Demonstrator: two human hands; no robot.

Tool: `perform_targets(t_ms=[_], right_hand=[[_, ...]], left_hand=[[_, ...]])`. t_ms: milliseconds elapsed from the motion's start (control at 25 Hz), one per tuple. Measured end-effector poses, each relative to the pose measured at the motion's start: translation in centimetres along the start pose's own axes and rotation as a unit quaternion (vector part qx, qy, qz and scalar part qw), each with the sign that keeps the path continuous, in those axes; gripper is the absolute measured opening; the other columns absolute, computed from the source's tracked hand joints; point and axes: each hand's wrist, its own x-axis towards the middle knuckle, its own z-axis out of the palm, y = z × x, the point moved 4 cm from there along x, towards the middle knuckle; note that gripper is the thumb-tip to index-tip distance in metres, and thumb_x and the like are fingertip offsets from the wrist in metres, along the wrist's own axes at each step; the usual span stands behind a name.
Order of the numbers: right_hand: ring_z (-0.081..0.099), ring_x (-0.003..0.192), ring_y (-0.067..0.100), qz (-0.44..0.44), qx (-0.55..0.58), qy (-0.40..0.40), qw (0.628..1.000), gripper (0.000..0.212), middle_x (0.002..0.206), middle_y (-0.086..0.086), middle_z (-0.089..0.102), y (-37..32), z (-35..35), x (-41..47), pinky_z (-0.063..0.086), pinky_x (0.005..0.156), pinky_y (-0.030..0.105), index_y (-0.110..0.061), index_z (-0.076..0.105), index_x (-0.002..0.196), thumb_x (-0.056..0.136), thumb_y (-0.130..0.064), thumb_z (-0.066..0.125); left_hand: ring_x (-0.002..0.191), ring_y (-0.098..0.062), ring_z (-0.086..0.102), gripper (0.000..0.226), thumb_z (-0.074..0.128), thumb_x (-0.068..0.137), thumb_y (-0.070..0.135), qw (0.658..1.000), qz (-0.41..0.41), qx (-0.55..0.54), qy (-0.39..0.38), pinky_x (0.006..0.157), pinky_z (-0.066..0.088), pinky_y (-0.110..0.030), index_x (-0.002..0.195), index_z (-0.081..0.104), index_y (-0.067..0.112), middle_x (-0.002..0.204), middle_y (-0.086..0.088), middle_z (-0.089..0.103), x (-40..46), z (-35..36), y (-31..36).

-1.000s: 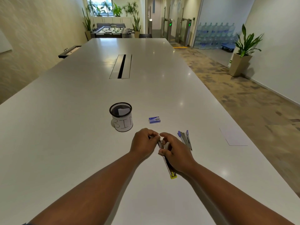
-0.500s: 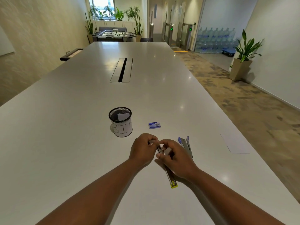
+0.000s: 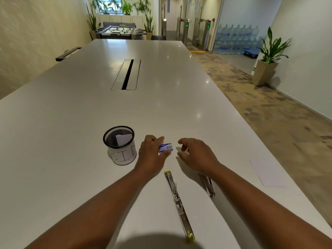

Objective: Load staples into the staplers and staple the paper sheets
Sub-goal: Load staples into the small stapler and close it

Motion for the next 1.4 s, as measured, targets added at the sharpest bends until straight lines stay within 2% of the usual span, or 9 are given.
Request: perform_targets(t_ms=[240,440,600,840,1000,1080,1160,1240,1400], right_hand=[[0.063,0.103,0.017,0.005,0.075,-0.098,0.992,0.055,0.113,-0.004,0.069,1.7,2.3,3.5,0.054,0.092,0.039,-0.024,0.059,0.137,0.086,-0.030,0.079],[0.062,0.084,0.011,-0.014,0.117,-0.093,0.989,0.034,0.093,-0.010,0.069,2.5,2.8,4.3,0.055,0.082,0.042,-0.028,0.074,0.114,0.082,-0.033,0.082],[0.066,0.085,0.013,-0.009,0.126,-0.079,0.989,0.027,0.094,-0.006,0.075,2.2,2.6,4.1,0.056,0.080,0.039,-0.026,0.076,0.107,0.081,-0.032,0.082],[0.066,0.087,0.017,0.014,0.125,-0.091,0.988,0.021,0.094,-0.003,0.075,2.8,2.2,4.1,0.054,0.082,0.038,-0.023,0.076,0.104,0.083,-0.022,0.080],[0.063,0.085,0.014,0.014,0.143,-0.110,0.984,0.031,0.098,-0.004,0.070,2.7,2.1,4.2,0.052,0.079,0.032,-0.025,0.071,0.113,0.083,-0.028,0.080],[0.062,0.084,0.014,0.018,0.162,-0.099,0.982,0.023,0.097,-0.003,0.070,2.6,2.0,4.4,0.051,0.077,0.031,-0.026,0.071,0.109,0.086,-0.025,0.076],[0.062,0.082,0.016,0.031,0.168,-0.081,0.982,0.012,0.093,-0.002,0.071,2.6,1.8,4.4,0.052,0.076,0.034,-0.024,0.072,0.095,0.087,-0.014,0.069],[0.063,0.081,0.018,0.053,0.164,-0.072,0.982,0.016,0.089,-0.001,0.072,2.7,1.8,4.3,0.052,0.076,0.034,-0.022,0.071,0.084,0.086,-0.008,0.064],[0.060,0.071,0.016,0.086,0.159,-0.067,0.981,0.014,0.081,0.005,0.073,2.7,2.0,4.5,0.051,0.067,0.035,-0.007,0.072,0.081,0.088,-0.018,0.065]], left_hand=[[0.092,-0.018,0.054,0.033,0.074,0.085,0.037,0.999,0.036,-0.002,-0.011,0.083,0.044,-0.034,0.118,0.073,0.033,0.099,0.008,0.047,1.1,0.7,-0.3],[0.093,-0.016,0.055,0.029,0.074,0.087,0.028,0.998,0.055,-0.020,-0.014,0.078,0.046,-0.032,0.116,0.074,0.024,0.099,0.006,0.053,1.1,0.9,-0.3],[0.097,-0.016,0.055,0.027,0.073,0.088,0.023,0.997,0.063,-0.029,-0.024,0.082,0.047,-0.033,0.115,0.074,0.023,0.100,0.005,0.057,0.9,0.8,-0.3],[0.096,-0.017,0.054,0.026,0.073,0.088,0.020,0.998,0.050,-0.033,-0.012,0.084,0.047,-0.035,0.115,0.074,0.021,0.097,0.004,0.057,0.8,0.7,0.0],[0.099,-0.018,0.054,0.027,0.072,0.089,0.023,0.998,0.040,-0.035,-0.019,0.085,0.047,-0.034,0.116,0.073,0.021,0.099,0.006,0.056,0.9,0.8,-0.2],[0.098,-0.018,0.054,0.027,0.072,0.089,0.023,0.998,0.040,-0.034,-0.019,0.084,0.045,-0.033,0.116,0.073,0.022,0.098,0.007,0.055,0.9,0.8,-0.2],[0.095,-0.017,0.054,0.026,0.072,0.088,0.023,0.998,0.040,-0.035,-0.017,0.082,0.045,-0.033,0.114,0.073,0.022,0.097,0.006,0.055,0.8,0.8,-0.1],[0.094,-0.018,0.054,0.024,0.071,0.088,0.023,0.998,0.043,-0.036,-0.015,0.082,0.047,-0.036,0.112,0.074,0.022,0.097,0.004,0.056,0.8,0.7,-0.1],[0.094,-0.018,0.055,0.023,0.071,0.088,0.023,0.998,0.050,-0.035,-0.017,0.082,0.049,-0.039,0.111,0.074,0.021,0.097,0.003,0.056,0.8,0.7,0.0]])
